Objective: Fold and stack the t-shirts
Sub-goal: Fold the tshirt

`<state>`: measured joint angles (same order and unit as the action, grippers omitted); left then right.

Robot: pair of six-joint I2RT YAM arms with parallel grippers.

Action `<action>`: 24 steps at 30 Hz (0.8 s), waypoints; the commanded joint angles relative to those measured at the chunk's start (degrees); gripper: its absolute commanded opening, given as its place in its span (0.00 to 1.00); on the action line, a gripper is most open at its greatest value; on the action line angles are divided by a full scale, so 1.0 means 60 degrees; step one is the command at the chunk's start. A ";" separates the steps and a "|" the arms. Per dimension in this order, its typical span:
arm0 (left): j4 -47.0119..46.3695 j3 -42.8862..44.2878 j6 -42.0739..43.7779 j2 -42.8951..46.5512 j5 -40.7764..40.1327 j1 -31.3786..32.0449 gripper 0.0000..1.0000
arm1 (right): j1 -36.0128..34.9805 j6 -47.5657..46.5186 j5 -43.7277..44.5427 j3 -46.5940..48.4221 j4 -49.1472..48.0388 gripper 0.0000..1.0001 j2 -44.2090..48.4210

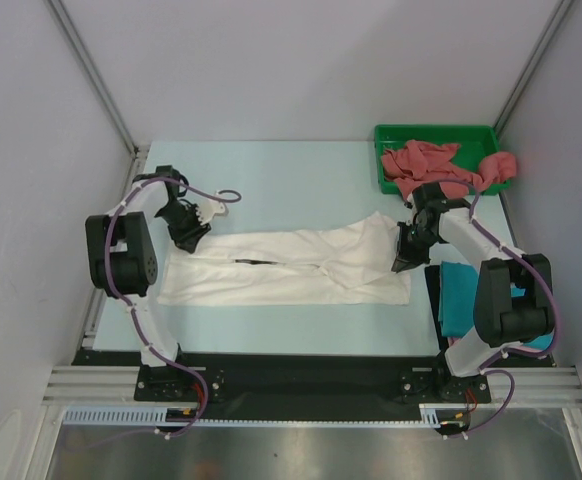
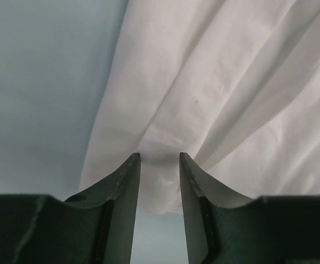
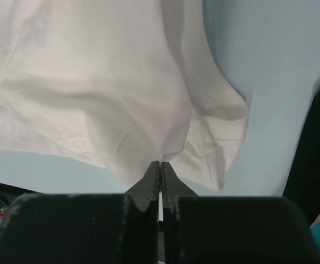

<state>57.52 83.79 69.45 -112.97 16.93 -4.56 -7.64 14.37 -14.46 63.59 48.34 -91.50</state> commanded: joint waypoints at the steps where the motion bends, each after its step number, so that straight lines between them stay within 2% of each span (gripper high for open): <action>1: -0.0006 -0.0048 0.0202 -0.0053 0.0168 0.0086 0.39 | 0.0043 -0.0066 -0.0051 0.0036 -0.0058 0.00 0.0002; 4: 0.0111 -0.0107 0.0334 -0.0083 -0.0067 0.0100 0.29 | 0.0072 -0.0066 0.0007 0.0124 -0.0014 0.00 -0.0013; 5: 0.0097 -0.0165 0.0363 -0.0069 -0.0125 0.0115 0.21 | 0.0072 -0.0066 -0.0007 0.0153 0.0000 0.00 -0.0013; 7: 0.0067 -0.0166 0.0393 0.0019 -0.0199 0.0086 0.10 | 0.0087 -0.0095 -0.0007 0.0240 0.0059 0.00 -0.0013; 8: 0.0082 -0.0093 0.0407 0.0092 -0.0127 0.0086 0.00 | 0.0101 -0.0110 -0.0007 0.0285 0.0103 0.00 0.0002; 12: 0.0111 0.0024 0.0466 0.0268 -0.0024 0.0086 0.00 | 0.0189 -0.0139 -0.0007 0.0460 0.0220 0.00 0.0031; 16: -0.0138 -0.0034 0.0525 0.0415 -0.0097 0.0086 0.02 | 0.0262 -0.0212 -0.0022 0.0593 0.0264 0.00 0.0090; 17: -0.0529 -0.0107 0.0293 0.0429 -0.0242 0.0100 0.19 | 0.0277 -0.0213 -0.0022 0.0593 0.0279 0.00 0.0104; 20: -0.0681 0.0097 0.0086 0.0066 -0.0535 0.0086 0.36 | 0.0321 -0.0242 -0.0007 0.0578 0.0352 0.00 0.0104; 22: -0.0316 0.0389 -0.0031 -0.0228 -0.0696 0.0086 0.39 | 0.0321 -0.0227 0.0022 0.0549 0.0367 0.00 0.0177; 24: -0.0357 0.0289 0.0026 -0.0390 -0.1062 0.0086 0.38 | 0.0336 -0.0213 0.0022 0.0520 0.0323 0.00 0.0221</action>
<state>54.89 83.83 69.82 -113.82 12.97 -4.23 -6.00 13.67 -14.44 65.14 49.54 -91.50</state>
